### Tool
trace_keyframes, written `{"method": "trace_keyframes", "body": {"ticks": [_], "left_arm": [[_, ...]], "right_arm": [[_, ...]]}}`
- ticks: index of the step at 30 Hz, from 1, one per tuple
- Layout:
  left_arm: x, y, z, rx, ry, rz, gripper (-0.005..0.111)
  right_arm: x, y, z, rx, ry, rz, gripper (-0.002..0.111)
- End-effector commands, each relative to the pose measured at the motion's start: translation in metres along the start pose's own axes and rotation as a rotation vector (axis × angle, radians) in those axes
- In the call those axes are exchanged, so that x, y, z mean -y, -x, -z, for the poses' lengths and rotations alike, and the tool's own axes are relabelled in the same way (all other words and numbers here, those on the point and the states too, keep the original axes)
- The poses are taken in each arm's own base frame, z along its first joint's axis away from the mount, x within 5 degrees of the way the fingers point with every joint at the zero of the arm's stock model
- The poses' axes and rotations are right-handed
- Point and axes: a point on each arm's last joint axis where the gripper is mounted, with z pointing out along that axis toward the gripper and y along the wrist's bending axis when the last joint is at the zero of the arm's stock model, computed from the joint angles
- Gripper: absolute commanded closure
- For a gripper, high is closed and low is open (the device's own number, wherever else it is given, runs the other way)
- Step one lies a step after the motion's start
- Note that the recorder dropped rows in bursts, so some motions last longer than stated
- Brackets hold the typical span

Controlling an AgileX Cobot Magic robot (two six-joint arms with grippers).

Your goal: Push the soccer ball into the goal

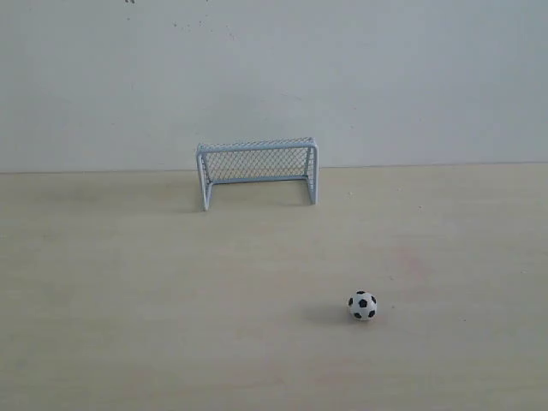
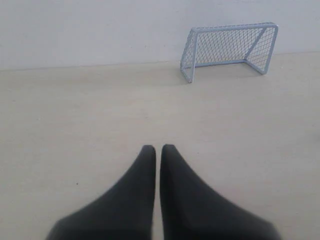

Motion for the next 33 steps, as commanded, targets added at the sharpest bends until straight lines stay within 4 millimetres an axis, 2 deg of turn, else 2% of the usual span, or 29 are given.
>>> {"method": "trace_keyframes", "body": {"ticks": [1,10,17,20,25,26,30,33], "left_arm": [[0.000,-0.001,0.000,0.003,0.004,-0.006,0.102],[0.000,-0.001,0.000,0.003,0.004,-0.006,0.102],[0.000,-0.001,0.000,0.003,0.004,-0.006,0.102],[0.000,-0.001,0.000,0.003,0.004,-0.006,0.102],[0.000,-0.001,0.000,0.003,0.004,-0.006,0.102],[0.000,-0.001,0.000,0.003,0.004,-0.006,0.102],[0.000,-0.001,0.000,0.003,0.004,-0.006,0.102],[0.000,-0.001,0.000,0.003,0.004,-0.006,0.102]], "right_arm": [[0.000,0.001,0.001,0.012,-0.002,-0.001,0.108],[0.000,0.008,0.001,0.084,-0.005,0.007,0.108],[0.000,0.023,0.004,0.261,-0.004,0.007,0.108],[0.000,0.036,0.008,0.401,-0.004,0.007,0.108],[0.000,0.062,0.025,0.747,-0.002,-0.003,0.108],[0.001,0.062,0.024,0.744,-0.002,-0.011,0.108],[0.002,0.084,0.036,0.673,-0.023,0.032,0.108],[0.003,0.102,0.035,0.531,-0.020,0.046,0.108]]}}
